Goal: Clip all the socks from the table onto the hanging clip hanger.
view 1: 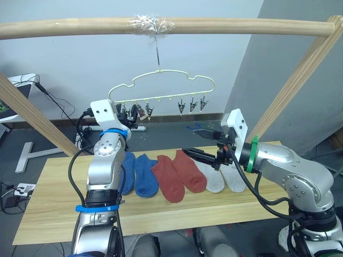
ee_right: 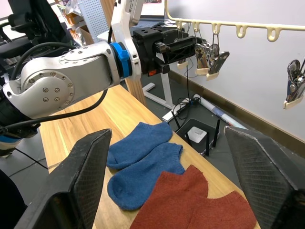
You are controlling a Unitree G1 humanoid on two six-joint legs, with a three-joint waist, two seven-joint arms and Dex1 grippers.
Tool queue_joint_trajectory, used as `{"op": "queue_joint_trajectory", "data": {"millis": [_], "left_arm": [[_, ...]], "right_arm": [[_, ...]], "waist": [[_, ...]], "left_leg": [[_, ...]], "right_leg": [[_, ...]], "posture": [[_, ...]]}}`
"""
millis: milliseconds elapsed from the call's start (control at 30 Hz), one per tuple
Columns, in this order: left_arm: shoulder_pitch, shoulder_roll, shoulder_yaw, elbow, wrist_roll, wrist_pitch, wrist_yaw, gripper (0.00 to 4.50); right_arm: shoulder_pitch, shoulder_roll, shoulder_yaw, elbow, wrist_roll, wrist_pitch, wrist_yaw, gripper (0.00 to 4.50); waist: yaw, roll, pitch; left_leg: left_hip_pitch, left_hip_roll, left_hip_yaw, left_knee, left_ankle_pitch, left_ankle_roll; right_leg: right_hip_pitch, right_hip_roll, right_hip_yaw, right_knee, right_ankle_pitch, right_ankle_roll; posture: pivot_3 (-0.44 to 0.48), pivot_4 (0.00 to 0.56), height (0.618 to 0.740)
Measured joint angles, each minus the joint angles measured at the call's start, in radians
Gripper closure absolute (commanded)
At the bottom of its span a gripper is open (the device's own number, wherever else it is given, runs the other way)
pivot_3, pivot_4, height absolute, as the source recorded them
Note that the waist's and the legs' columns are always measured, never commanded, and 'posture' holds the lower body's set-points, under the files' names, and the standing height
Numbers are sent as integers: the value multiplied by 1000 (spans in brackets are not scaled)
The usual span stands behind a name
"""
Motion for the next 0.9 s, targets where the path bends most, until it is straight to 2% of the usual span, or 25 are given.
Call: {"op": "queue_joint_trajectory", "data": {"millis": [33,133,233,900], "left_arm": [[0,-1,0,5,0,1,1,2531],[0,-2,0,11,-1,5,2,3535],[-2,-2,0,11,-1,5,3,4230],[-3,7,1,6,-8,23,-6,4233]], "right_arm": [[0,0,0,0,0,0,0,523],[0,0,0,0,0,0,-1,523],[0,0,1,0,0,0,-1,523],[0,13,14,0,0,0,-1,523]], "waist": [[0,0,0],[0,0,0],[0,0,0],[0,0,0]], "left_leg": [[0,0,0,0,0,0],[0,0,0,0,0,0],[0,0,0,0,0,0],[0,0,0,0,0,0]], "right_leg": [[0,0,0,0,0,0],[0,0,0,0,0,0],[0,0,0,0,0,0],[0,0,0,0,0,0]], "posture": [[-289,175,740],[-288,175,740],[-286,174,740],[-281,166,740]]}}
